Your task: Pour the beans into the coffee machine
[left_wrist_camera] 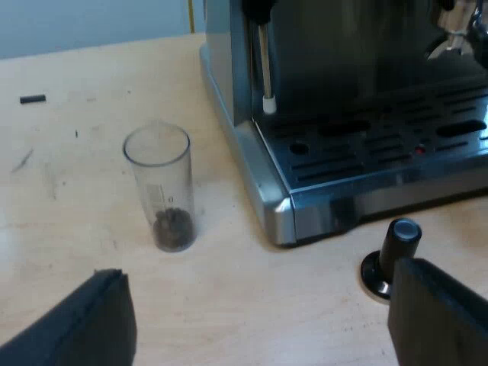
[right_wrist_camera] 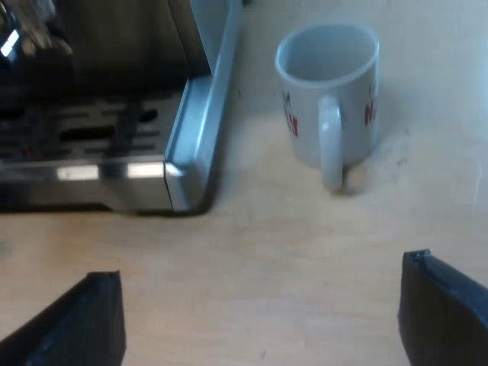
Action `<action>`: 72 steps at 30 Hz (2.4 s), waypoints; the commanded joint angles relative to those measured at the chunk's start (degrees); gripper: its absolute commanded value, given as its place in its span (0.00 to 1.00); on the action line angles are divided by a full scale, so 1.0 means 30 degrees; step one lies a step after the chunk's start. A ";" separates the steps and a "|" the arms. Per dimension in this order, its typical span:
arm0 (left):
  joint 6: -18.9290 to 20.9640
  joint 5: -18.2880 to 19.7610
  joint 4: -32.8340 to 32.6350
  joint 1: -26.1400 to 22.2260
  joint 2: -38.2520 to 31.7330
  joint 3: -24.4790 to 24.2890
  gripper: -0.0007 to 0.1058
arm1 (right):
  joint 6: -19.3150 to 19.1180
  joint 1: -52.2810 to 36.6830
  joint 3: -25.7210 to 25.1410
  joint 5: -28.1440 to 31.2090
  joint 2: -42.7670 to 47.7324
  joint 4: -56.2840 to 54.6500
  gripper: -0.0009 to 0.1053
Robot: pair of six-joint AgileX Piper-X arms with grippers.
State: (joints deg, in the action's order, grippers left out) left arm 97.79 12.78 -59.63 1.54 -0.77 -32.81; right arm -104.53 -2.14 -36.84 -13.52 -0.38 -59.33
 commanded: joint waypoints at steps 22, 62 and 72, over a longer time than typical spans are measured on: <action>0.0051 -0.0070 0.0655 0.0086 0.3136 -0.1718 0.66 | -0.2674 0.4992 -0.7354 -0.1158 -0.6698 0.0109 0.75; -0.0012 -0.0070 0.7839 0.0086 0.3472 0.3273 0.88 | -0.2780 1.5083 -0.8054 -0.1710 -1.4046 0.5279 0.75; 0.1326 -0.0832 1.2693 0.0086 0.3566 0.6269 0.88 | -0.2640 1.5718 -0.8054 -0.0404 -1.4453 0.5279 0.75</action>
State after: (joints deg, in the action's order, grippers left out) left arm 100.93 11.26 -23.81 1.54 9.74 -14.02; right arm -111.94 44.86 -60.29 -14.74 -43.95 -43.95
